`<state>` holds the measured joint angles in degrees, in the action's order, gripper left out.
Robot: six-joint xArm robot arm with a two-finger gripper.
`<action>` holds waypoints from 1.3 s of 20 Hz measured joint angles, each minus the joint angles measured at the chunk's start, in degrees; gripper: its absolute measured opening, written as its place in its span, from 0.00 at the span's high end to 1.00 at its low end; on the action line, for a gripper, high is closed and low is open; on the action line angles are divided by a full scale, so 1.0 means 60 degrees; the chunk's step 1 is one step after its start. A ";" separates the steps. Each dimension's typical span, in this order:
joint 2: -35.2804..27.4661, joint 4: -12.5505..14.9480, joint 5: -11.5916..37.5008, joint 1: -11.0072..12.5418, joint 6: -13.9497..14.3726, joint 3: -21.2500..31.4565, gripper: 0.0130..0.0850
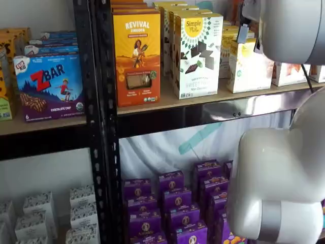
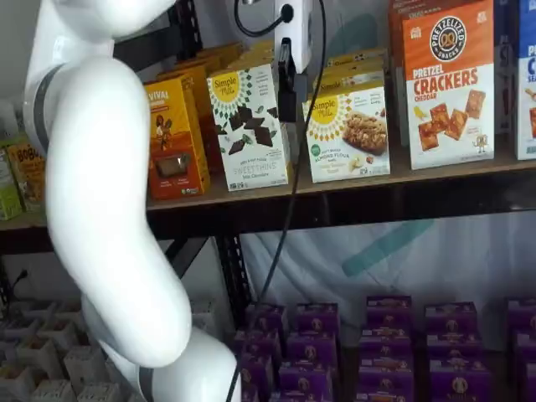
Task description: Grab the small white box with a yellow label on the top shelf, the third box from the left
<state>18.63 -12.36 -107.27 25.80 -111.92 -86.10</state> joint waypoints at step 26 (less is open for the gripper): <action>-0.0371 -0.0486 0.2844 0.0094 -0.0270 0.0413 0.00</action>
<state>16.41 -15.27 -90.20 26.37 -113.55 -83.62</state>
